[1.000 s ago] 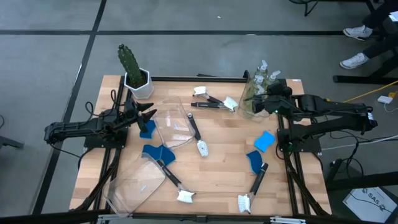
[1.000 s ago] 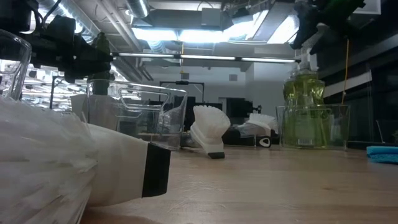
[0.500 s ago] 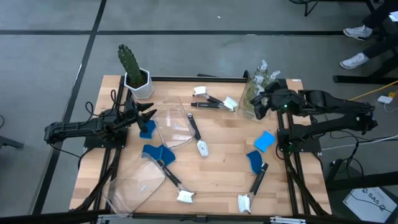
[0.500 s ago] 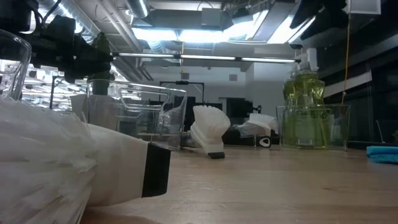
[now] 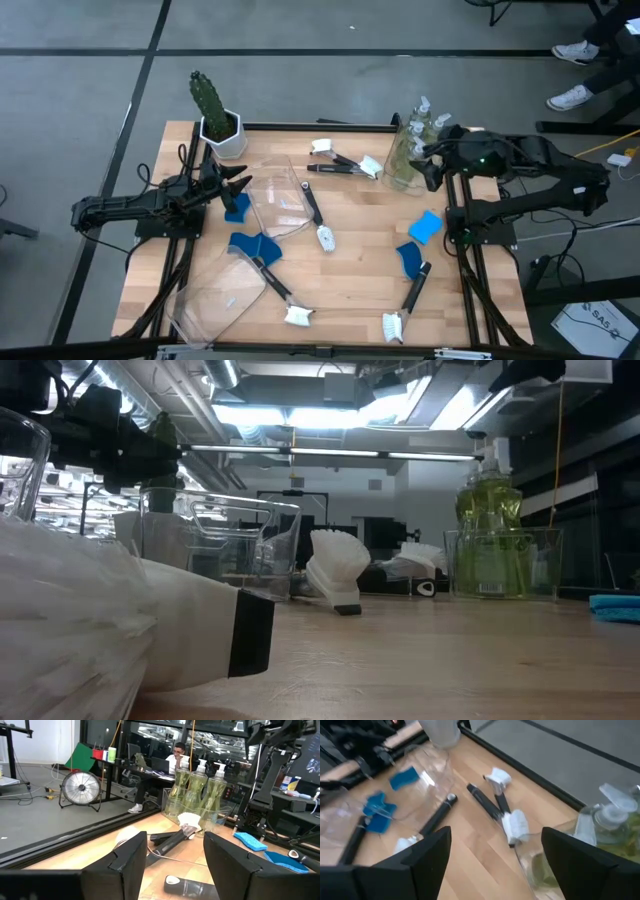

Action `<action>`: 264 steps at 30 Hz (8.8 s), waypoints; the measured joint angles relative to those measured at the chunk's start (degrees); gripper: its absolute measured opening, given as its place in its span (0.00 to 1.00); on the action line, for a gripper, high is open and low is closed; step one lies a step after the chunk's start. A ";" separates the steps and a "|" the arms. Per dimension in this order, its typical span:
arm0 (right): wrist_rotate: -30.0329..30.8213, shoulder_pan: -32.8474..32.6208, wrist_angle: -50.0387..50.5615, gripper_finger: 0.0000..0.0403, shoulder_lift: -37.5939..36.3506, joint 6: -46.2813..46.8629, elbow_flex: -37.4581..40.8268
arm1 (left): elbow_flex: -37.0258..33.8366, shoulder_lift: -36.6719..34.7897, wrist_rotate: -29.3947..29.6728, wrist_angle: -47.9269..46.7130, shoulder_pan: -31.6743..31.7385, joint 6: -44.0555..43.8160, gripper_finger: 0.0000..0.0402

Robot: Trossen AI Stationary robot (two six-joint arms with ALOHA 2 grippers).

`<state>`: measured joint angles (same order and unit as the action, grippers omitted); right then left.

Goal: Pick & Place Kitchen Sink Supplies
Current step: Put the black dish brush into the top left transparent bin

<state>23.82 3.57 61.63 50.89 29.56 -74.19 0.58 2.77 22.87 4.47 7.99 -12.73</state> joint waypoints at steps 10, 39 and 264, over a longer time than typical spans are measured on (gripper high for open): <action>-0.75 0.00 -18.78 0.76 4.26 -6.53 2.99 | 0.00 0.02 -0.02 0.00 -0.02 0.00 0.47; -2.35 1.57 -37.52 0.76 43.83 -43.43 4.15 | 0.00 0.00 0.00 0.00 -0.01 0.00 0.47; -16.33 22.10 -24.49 0.83 65.72 -28.92 -11.54 | -0.02 0.02 0.00 0.00 -0.01 -0.01 0.47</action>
<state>7.49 25.67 37.14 116.62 0.64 -85.73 0.56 2.79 22.87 4.47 7.98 -12.74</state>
